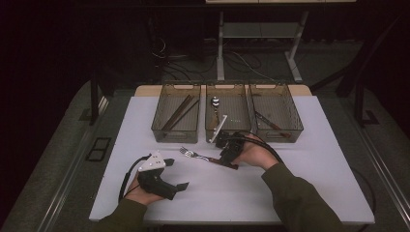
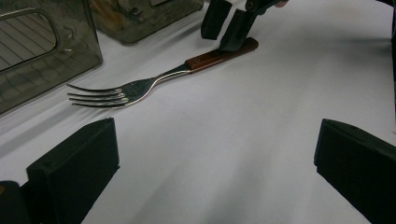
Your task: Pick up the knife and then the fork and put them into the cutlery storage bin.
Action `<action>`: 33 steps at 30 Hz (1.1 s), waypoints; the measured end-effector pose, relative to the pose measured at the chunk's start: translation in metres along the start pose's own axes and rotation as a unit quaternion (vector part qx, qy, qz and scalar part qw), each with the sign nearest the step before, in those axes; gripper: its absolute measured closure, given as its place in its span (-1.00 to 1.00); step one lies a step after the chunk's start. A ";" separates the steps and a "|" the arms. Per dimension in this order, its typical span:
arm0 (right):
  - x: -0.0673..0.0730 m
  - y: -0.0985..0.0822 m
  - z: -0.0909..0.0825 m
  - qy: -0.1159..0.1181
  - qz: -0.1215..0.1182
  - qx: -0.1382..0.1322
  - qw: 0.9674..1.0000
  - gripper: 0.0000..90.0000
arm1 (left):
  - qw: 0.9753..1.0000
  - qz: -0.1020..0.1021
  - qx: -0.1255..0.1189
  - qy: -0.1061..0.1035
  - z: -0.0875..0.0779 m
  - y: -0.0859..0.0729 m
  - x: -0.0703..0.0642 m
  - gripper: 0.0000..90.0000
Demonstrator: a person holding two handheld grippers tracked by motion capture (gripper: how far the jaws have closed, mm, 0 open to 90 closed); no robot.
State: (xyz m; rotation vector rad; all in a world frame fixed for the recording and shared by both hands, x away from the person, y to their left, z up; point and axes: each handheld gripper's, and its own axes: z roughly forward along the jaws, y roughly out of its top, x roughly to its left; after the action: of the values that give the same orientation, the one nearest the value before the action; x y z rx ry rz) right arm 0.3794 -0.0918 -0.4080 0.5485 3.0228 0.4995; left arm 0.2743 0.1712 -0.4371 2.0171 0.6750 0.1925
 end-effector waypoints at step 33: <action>0.011 0.022 0.017 -0.016 -0.036 0.055 0.998 0.71 | 1.000 0.002 0.001 -0.001 0.000 0.000 0.000 -1.00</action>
State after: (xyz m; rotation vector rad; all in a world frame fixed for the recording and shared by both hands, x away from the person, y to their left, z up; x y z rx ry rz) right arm 0.3783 -0.0633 -0.4171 0.4459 3.0404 0.3195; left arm 0.2745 0.1713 -0.4370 2.0200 0.6695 0.1928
